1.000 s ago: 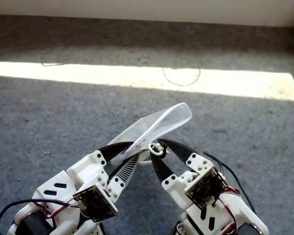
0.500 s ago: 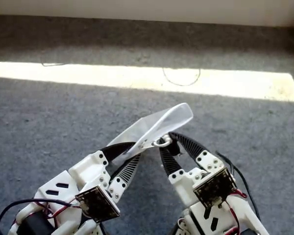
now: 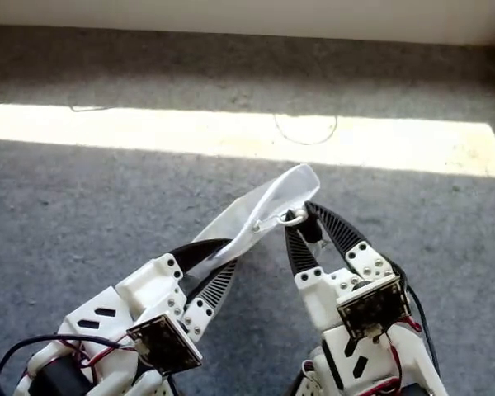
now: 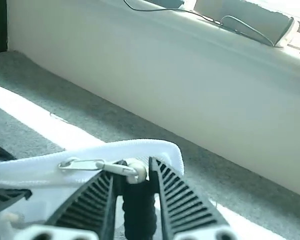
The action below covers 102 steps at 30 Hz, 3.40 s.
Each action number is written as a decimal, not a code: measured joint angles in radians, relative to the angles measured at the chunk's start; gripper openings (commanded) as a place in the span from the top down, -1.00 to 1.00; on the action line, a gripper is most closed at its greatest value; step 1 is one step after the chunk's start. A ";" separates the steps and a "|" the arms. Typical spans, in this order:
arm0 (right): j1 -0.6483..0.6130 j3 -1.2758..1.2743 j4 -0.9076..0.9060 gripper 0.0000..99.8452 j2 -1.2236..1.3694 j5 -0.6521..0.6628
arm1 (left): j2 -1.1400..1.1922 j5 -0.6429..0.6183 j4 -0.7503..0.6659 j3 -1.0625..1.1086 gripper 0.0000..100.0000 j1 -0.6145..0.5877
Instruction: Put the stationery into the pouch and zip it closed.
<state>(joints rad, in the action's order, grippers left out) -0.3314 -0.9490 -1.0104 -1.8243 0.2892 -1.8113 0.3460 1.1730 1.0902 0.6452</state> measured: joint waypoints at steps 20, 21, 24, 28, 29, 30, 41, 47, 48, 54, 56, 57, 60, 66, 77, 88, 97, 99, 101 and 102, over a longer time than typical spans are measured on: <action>0.137 -0.166 0.229 0.99 -0.005 0.000 | 0.009 0.000 -0.003 0.000 0.99 -0.018; 0.143 -0.166 0.229 0.99 -0.005 0.000 | 0.009 0.000 -0.005 0.000 0.99 -0.018; 0.170 -0.169 0.253 0.99 -0.005 0.000 | 0.011 0.002 -0.005 0.000 0.99 -0.018; 0.272 -0.230 0.342 0.99 -0.003 0.000 | 0.012 0.002 -0.003 0.000 0.99 -0.018; 0.288 -0.255 0.365 0.99 -0.008 0.000 | 0.012 0.002 -0.003 0.000 0.99 -0.018; 0.298 -0.275 0.387 0.99 -0.012 0.000 | 0.012 0.002 -0.003 0.000 0.99 -0.018; 0.370 -0.334 0.456 0.99 -0.014 0.000 | 0.014 0.002 -0.005 0.002 0.99 -0.021; 0.402 -0.387 0.502 0.99 -0.014 0.003 | 0.015 0.002 -0.005 0.002 0.99 -0.021; 0.402 -0.404 0.525 0.99 -0.014 0.015 | 0.015 0.002 -0.005 0.002 0.99 -0.021; 0.405 -0.474 0.611 0.99 -0.015 0.077 | 0.015 0.002 -0.006 0.002 0.99 -0.021; 0.428 -0.477 0.615 0.99 -0.015 0.077 | 0.015 0.002 -0.006 0.002 0.99 -0.021; 0.437 -0.477 0.615 0.99 -0.015 0.077 | 0.015 0.002 -0.006 0.002 0.99 -0.021; 0.440 -0.482 0.615 0.99 -0.015 0.083 | 0.017 0.002 -0.006 0.002 0.99 -0.021; 0.460 -0.483 0.615 0.99 -0.015 0.086 | 0.017 0.002 -0.006 0.002 0.99 -0.021; 0.727 -0.516 0.621 0.99 -0.002 0.089 | -0.002 -0.028 0.037 -0.032 0.99 -0.141; 0.727 -0.516 0.621 0.99 0.000 0.064 | -0.002 -0.034 0.049 -0.044 0.99 -0.146; 0.597 -0.483 0.471 0.98 -0.012 0.060 | -0.002 -0.037 0.049 -0.044 0.99 -0.146; 0.555 -0.460 0.431 0.98 -0.012 0.060 | -0.002 -0.037 0.049 -0.046 0.99 -0.146; 0.505 -0.436 0.390 0.98 -0.012 0.060 | -0.002 -0.037 0.049 -0.046 0.99 -0.152; 0.482 -0.425 0.370 0.98 -0.012 0.060 | -0.002 -0.038 0.049 -0.046 0.99 -0.172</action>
<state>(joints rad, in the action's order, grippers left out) 0.1504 -1.3740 -0.6406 -1.8366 0.3491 -1.8128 0.3076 1.2221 1.0441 0.4733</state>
